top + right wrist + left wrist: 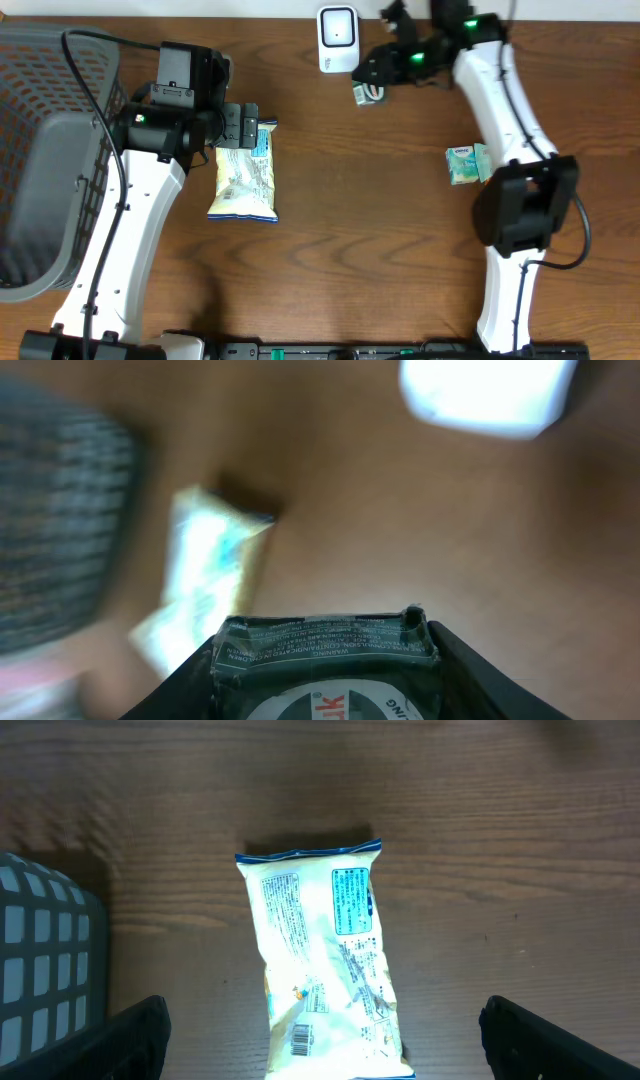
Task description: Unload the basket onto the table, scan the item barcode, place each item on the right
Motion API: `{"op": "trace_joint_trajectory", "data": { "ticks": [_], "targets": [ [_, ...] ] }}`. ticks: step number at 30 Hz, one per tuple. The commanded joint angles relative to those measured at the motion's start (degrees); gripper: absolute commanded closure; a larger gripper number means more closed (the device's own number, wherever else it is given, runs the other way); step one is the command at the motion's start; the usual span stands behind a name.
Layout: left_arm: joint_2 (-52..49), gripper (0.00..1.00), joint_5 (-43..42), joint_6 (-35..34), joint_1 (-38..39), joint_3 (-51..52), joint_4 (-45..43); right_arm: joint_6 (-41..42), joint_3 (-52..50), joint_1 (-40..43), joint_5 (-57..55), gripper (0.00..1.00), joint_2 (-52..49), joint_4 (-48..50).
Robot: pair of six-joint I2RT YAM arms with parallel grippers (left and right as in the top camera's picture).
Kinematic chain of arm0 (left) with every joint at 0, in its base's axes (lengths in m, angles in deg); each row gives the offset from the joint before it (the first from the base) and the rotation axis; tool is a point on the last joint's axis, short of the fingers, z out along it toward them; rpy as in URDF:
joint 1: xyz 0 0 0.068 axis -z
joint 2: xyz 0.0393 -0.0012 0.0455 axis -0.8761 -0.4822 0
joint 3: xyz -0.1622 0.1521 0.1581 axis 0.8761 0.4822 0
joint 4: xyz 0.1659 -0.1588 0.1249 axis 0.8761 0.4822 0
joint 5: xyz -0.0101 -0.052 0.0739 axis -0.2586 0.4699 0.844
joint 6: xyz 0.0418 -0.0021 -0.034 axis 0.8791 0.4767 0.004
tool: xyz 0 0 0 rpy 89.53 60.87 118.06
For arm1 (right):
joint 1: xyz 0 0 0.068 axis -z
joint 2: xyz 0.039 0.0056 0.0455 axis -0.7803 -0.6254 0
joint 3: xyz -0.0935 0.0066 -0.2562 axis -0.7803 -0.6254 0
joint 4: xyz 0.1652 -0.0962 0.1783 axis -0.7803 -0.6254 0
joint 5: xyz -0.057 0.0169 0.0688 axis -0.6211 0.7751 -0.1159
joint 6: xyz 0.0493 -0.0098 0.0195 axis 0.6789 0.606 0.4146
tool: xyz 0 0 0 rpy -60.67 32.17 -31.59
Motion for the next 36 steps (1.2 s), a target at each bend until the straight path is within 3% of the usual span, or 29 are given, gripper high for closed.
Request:
{"op": "trace_joint_trajectory", "data": {
  "ticks": [1,5,8,18,26,36],
  "targets": [
    [0.0,0.02,0.33,0.98,-0.26,-0.5,0.11,-0.11,0.5,-5.57,-28.41,0.59,0.46,4.61],
    [0.0,0.02,0.33,0.98,-0.26,-0.5,0.11,-6.29,0.46,-10.8,-49.0,0.54,-0.92,13.99],
    [0.0,0.02,0.33,0.98,-0.26,-0.5,0.11,-15.41,0.46,-13.4,-56.96,0.54,-2.93,23.32],
    [0.0,0.02,0.33,0.98,-0.26,-0.5,0.11,-46.1,0.46,-14.64,-59.45,0.55,-11.63,52.68],
    [0.0,0.02,0.33,0.98,-0.26,-0.5,0.11,-72.76,0.46,-14.62,-58.99,0.5,-19.17,68.19],
    [0.0,0.02,0.33,0.98,-0.26,-0.5,0.11,-74.79,0.46,-14.64,-59.04,0.5,-19.98,69.02]
  ]
}}
